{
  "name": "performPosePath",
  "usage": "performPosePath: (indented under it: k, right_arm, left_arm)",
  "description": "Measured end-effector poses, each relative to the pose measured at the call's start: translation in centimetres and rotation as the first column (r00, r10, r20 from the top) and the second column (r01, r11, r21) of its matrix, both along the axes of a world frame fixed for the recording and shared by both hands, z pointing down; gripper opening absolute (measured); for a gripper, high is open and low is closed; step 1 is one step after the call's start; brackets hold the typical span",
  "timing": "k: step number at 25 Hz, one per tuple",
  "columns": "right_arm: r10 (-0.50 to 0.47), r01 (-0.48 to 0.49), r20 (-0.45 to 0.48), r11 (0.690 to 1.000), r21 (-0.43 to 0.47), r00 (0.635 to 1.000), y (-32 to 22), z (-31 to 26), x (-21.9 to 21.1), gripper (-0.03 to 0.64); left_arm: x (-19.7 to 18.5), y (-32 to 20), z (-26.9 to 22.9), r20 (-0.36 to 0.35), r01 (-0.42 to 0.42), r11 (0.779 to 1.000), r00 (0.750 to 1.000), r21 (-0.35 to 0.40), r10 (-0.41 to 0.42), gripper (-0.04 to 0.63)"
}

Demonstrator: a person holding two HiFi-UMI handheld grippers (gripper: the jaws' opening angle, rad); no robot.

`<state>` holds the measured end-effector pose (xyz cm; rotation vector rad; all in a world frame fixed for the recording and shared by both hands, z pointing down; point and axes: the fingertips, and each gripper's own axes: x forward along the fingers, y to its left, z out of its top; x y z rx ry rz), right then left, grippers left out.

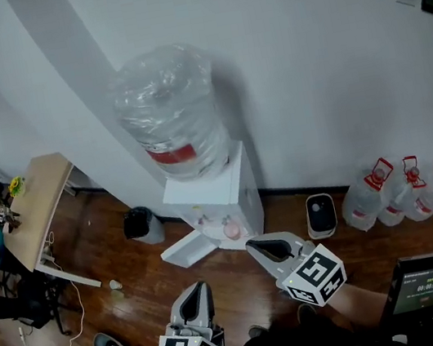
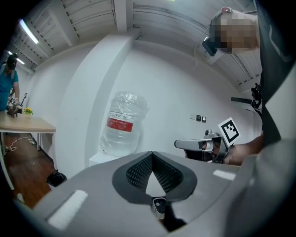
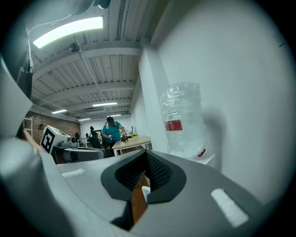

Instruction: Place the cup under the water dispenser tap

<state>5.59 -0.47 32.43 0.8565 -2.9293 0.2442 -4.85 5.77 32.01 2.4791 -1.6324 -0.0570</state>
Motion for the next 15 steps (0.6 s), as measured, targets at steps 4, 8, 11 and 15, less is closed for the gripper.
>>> performPosePath:
  k: [4, 8, 11, 15]
  right_arm:
    - [0.006, -0.006, -0.020, 1.000, 0.004, 1.000, 1.9, 0.4, -2.6, 0.000]
    - [0.010, -0.010, -0.032, 1.000, 0.013, 0.999, 1.8, 0.5, -2.9, 0.000]
    - [0.013, -0.013, -0.044, 1.000, 0.006, 0.999, 1.8, 0.6, -2.9, 0.000]
    - [0.025, -0.025, -0.039, 1.000, -0.006, 0.999, 1.6, 0.6, -2.8, 0.000]
  left_arm:
    - [-2.8, 2.0, -0.3, 0.007, 0.002, 1.000, 1.000, 0.013, -0.002, 0.017]
    - [-2.6, 2.1, -0.3, 0.013, -0.013, 1.000, 1.000, 0.021, 0.013, 0.017]
    - [-2.1, 2.4, -0.5, 0.009, -0.023, 1.000, 1.000, 0.019, 0.023, 0.017]
    - [-1.6, 2.6, -0.2, -0.002, -0.032, 0.999, 0.999, 0.000, 0.032, 0.017]
